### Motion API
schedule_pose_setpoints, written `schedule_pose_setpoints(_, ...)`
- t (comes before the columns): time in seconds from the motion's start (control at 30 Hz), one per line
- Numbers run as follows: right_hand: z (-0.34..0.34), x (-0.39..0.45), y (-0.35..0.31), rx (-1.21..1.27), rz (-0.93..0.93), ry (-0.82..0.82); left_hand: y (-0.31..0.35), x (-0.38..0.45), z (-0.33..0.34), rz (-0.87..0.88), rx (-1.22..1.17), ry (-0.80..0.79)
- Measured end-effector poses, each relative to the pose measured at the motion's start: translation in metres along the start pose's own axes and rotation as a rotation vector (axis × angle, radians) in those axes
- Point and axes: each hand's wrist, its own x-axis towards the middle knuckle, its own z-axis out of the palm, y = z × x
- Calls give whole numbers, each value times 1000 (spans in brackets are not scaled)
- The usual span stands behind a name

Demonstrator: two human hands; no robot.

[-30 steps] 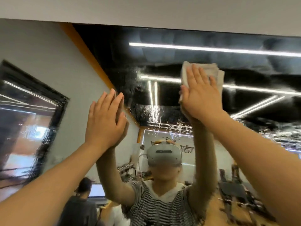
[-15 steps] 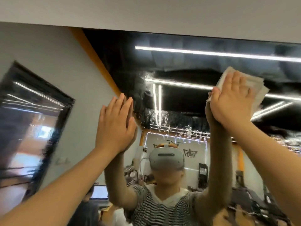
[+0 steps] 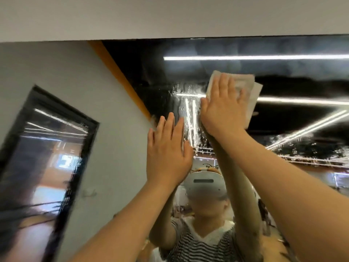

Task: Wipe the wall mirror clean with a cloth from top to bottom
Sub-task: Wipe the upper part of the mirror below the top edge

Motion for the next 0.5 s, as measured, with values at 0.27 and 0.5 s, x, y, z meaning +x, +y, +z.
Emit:
schedule_pose_setpoints(0.27,0,-6,0,-12,-3,7,-3,1,4,25,-18,28)
schedule_pose_setpoints(0.5,3,-10,-1,-13,-2,25,-5,1,7,31,-3,36)
